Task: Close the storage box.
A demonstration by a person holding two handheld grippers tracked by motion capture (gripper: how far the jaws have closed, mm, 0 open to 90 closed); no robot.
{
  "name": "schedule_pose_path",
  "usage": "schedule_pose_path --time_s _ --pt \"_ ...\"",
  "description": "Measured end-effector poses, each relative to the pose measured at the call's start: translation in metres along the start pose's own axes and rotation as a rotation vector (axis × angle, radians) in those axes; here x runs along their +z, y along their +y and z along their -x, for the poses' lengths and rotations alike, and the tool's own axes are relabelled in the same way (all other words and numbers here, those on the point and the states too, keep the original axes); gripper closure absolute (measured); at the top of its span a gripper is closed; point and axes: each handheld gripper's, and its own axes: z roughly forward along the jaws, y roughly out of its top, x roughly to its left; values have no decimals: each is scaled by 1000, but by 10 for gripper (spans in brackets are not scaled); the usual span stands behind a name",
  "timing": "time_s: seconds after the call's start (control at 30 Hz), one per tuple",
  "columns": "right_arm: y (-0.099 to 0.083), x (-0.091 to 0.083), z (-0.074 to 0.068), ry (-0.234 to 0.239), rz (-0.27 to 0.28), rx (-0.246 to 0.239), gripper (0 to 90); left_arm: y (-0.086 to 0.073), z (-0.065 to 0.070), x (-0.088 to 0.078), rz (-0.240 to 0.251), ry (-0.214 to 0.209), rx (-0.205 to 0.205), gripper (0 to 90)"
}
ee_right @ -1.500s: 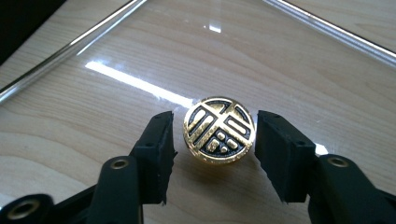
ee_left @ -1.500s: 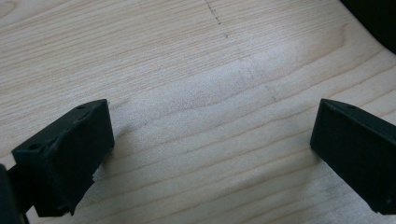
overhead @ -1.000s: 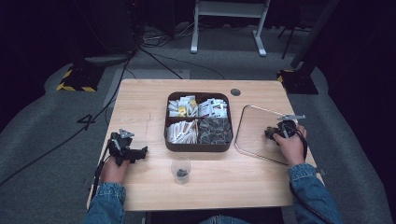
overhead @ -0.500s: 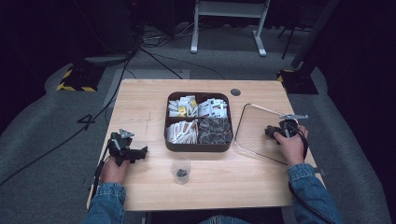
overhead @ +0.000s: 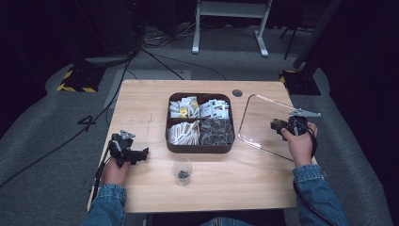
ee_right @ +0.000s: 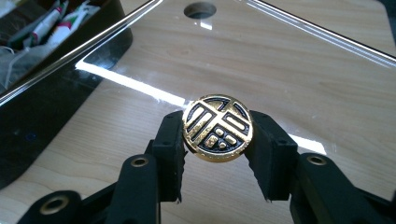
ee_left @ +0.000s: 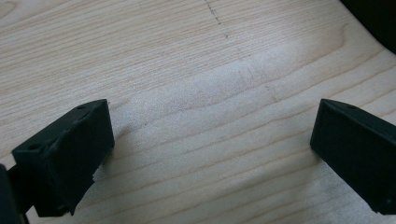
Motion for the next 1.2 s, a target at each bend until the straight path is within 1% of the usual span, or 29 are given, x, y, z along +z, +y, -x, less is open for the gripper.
schedule_pose_path --time_s 0.07,0.3,0.4,0.47,0.6,0.7,0.77,0.9,1.0,1.2 --pt "2 -4 -1 -1 14 4 584 0 0 0 0 0 0 0" --pt "8 -14 -5 -6 68 -14 584 0 0 0 0 0 0 0" --pt "10 -18 -7 -6 80 -13 585 0 0 0 0 0 0 0" --pt "12 -21 -7 -6 95 -21 584 0 0 0 0 0 0 0" --pt "17 -26 -7 6 113 -17 584 0 0 0 0 1 0 0" --pt "23 -29 -8 10 117 -16 585 0 0 0 -1 1 0 0" --pt "27 -29 -10 12 125 -23 585 0 0 0 -2 1 1 0" --pt "34 -28 -14 18 116 -40 585 0 0 0 0 0 0 0" --pt "41 -26 -20 29 112 -45 585 1 -1 1 -1 -3 8 0" --pt "54 -19 -34 51 105 -60 585 1 -1 1 -1 -3 6 0"
